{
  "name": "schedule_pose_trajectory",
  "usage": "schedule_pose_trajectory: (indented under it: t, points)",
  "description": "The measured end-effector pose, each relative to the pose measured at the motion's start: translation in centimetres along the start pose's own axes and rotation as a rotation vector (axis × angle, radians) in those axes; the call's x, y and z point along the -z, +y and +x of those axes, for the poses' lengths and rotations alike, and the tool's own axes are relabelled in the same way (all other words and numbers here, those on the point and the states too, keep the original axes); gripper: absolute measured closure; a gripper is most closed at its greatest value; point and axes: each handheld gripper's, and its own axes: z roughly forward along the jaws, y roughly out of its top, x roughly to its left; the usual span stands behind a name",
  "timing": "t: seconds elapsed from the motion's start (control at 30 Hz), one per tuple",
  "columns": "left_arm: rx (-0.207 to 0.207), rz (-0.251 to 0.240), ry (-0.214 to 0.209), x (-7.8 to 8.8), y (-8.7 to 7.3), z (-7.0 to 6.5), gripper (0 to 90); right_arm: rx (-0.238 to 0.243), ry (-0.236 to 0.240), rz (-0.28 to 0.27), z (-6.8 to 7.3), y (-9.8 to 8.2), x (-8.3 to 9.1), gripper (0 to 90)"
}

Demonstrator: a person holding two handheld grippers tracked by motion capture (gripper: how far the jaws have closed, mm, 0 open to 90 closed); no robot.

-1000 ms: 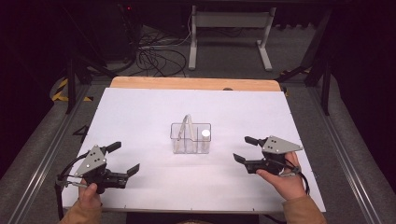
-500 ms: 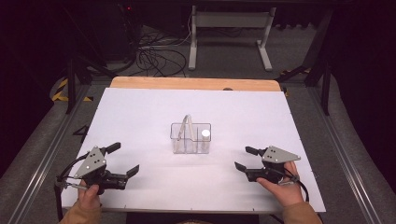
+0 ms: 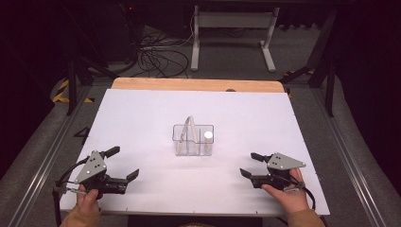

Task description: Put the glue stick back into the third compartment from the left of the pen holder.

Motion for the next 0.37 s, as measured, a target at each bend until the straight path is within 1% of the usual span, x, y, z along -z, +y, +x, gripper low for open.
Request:
schedule_pose_trajectory:
  t: [0.03,0.13,0.17,0.23,0.27,0.33,0.37]
  points:
    - [0.005,-0.001,-0.001,-0.03,-0.03,-0.03,0.4,-0.001,-0.001,0.001,-0.02,0.02,0.0,26.1]
    - [-0.003,0.006,0.007,-0.07,-0.11,0.06,0.4,-0.011,-0.011,0.003,-0.16,0.03,0.01,25.0]
    - [0.004,0.004,0.004,-0.09,-0.15,0.05,0.4,-0.016,-0.01,0.008,-0.17,0.03,-0.02,25.0]
    - [0.002,0.002,0.003,-0.05,-0.19,0.14,0.4,-0.008,-0.005,0.02,-0.02,0.08,-0.12,24.9]
    - [0.01,0.002,-0.003,-0.02,-0.23,0.15,0.4,-0.003,-0.002,0.025,0.08,0.14,-0.17,24.5]
    - [0.009,-0.002,-0.011,0.01,-0.33,0.31,0.4,0.006,-0.001,0.029,0.24,0.34,-0.21,24.4]
    - [0.019,-0.003,-0.014,0.01,-0.41,0.29,0.4,0.007,-0.003,0.025,0.26,0.45,-0.22,24.3]
